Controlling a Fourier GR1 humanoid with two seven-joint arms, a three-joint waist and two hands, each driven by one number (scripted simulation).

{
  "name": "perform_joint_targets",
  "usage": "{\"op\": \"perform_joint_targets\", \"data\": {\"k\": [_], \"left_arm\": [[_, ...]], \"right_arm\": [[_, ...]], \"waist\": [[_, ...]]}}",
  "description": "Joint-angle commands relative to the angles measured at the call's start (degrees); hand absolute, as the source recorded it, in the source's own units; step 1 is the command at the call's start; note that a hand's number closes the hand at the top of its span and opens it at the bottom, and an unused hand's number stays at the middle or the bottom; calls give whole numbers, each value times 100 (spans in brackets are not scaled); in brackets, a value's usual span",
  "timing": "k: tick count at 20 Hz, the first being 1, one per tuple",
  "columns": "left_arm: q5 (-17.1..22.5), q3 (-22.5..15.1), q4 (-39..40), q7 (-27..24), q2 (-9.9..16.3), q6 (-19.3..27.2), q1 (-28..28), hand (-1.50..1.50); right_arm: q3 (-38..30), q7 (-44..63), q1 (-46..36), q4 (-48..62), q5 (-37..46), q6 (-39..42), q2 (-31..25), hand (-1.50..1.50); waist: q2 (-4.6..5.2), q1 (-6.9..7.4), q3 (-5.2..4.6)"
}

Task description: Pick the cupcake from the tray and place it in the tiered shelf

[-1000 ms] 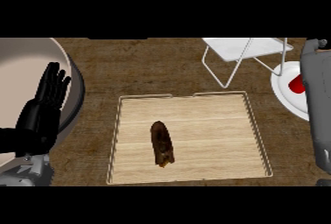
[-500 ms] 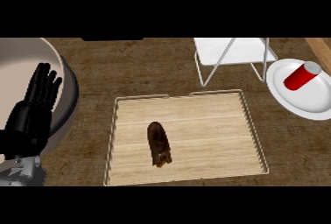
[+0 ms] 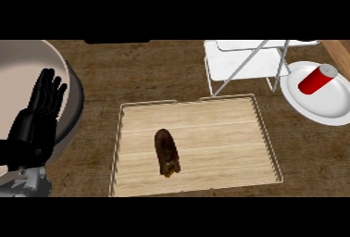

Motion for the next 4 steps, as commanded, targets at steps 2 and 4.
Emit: {"op": "perform_joint_targets", "data": {"k": [2, 4], "left_arm": [[-88, 29, 382, 55, -88, 51, 402, 0], [-36, 63, 680, -214, -152, -44, 322, 0]], "right_arm": [[-516, -290, 640, -295, -639, 543, -237, -150], [-676, -335, 937, -522, -831, 723, -256, -150]], "waist": [[78, 44, -84], [84, 3, -87]]}}
